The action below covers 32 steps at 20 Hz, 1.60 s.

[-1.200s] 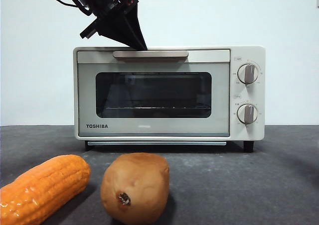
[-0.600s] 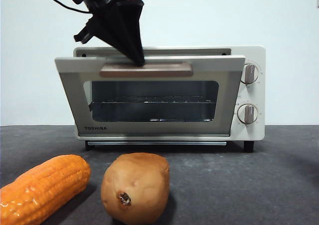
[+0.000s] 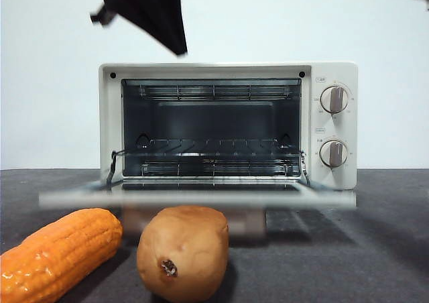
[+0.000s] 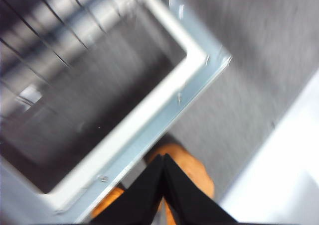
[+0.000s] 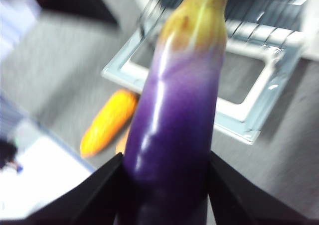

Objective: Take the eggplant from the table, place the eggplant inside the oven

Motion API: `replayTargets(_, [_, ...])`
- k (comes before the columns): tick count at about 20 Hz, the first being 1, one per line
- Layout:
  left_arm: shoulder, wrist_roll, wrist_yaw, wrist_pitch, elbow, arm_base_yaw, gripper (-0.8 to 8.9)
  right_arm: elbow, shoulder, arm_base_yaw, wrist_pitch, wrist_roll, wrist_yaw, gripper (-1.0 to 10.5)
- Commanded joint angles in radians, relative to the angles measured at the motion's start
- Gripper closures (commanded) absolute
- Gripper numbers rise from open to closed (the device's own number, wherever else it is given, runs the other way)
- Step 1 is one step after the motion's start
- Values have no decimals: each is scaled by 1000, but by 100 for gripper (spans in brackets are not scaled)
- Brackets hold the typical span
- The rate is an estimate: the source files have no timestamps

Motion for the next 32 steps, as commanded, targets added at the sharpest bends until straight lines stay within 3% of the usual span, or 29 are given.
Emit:
replayTargets(1, [-59,-16,-58,66,-64,19,810,33,72,10,13,-89,-4,819])
replayTargets(9, [-465,-154,-96,353,-538,229,810,253,436,56,-21,-372,21,834])
replayTargets(15, [-697,-185,-93,436,-782,449,810,498,763,140,-85,-558,269,834])
replayTargets(18, [-744,-187,-90,452,-822,539,810,574,907,172,-29,-668,438,833])
replayTargets(21, [-749,-187,-11,474,-825,596,810,594,1026,178,108,-818,573,833])
replayTargets(25, [-749,-187,12,510,-825,606,810,594,1144,159,289,-986,743,833])
replayTargets(29, [-749,-195,13,517,-825,606,810,594,1208,123,395,-1086,748,833])
replayTargets(32, [-749,-198,34,517,-825,606,810,594,1232,102,424,-1113,748,833])
